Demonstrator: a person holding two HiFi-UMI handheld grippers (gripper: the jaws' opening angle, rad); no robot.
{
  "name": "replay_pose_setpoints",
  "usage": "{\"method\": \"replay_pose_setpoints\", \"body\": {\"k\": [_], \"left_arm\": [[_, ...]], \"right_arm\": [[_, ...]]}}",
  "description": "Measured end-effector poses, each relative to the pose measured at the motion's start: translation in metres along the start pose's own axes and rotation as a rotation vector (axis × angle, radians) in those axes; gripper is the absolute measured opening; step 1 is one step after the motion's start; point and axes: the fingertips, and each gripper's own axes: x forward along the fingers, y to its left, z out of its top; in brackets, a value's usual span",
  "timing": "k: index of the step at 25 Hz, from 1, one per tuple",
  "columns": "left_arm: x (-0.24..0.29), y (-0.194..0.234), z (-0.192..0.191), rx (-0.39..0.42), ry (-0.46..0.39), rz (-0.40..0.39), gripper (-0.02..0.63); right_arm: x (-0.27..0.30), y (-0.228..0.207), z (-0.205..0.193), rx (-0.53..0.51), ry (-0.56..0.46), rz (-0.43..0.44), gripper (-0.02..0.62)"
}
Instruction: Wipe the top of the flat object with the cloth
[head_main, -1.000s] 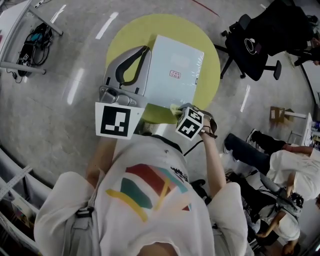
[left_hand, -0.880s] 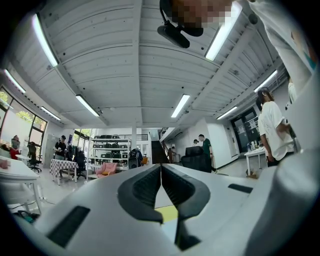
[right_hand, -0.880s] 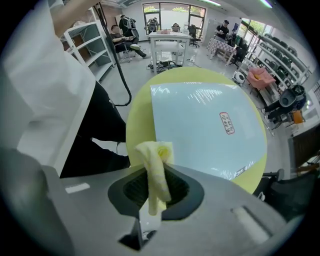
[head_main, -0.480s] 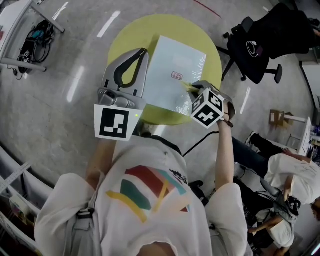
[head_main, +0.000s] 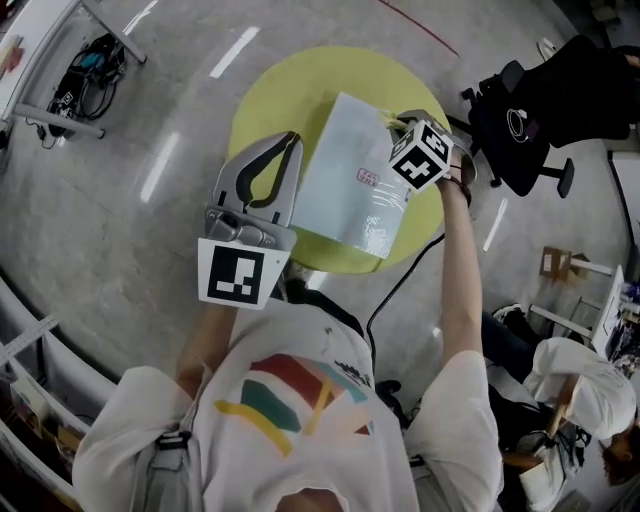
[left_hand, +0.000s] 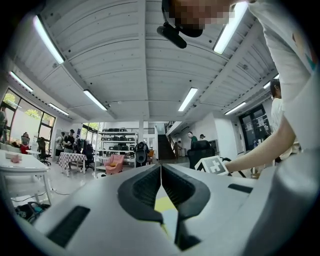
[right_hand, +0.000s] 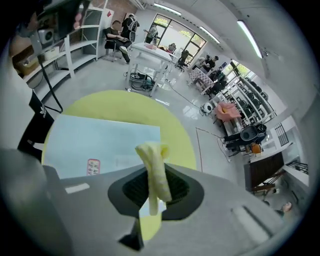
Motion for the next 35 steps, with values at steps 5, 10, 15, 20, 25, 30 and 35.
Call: {"method": "replay_pose_setpoints", "body": {"k": [5,10,15,20,25,30,35], "left_arm": [[-0.004,0.014,-0.014,-0.006,0.037,0.042,0.017],[-0.011,0.025,-0.029,-0.011,0.085,0.073,0.017],[-0.012,0.030,-0.031,-0.022,0.083,0.088,0.017],[-0.013,0.028,-0.031,-0.035,0.081,0.085,0.017],[-0.015,0.023,-0.027,-0.014,0.075,0.067,0.017],[-0.018,0.018,-0.021,-0.017,0.054,0.057,0.017],[-0.024,0.016,-0.016,-0.015,0.037,0.051,0.017]], "right_arm": [[0.056,-0.015,0.000,0.025,0.037,0.014,0.026],[0.079,-0.015,0.001,0.014,0.068,0.053,0.026],[0.086,-0.010,0.004,-0.024,0.099,0.086,0.026],[0.083,0.003,0.004,-0.034,0.109,0.124,0.026],[0.072,0.028,0.004,-0.030,0.102,0.169,0.026],[0.058,0.061,0.003,-0.040,0.092,0.216,0.026],[0.042,0.097,0.005,-0.042,0.080,0.256,0.026]]}}
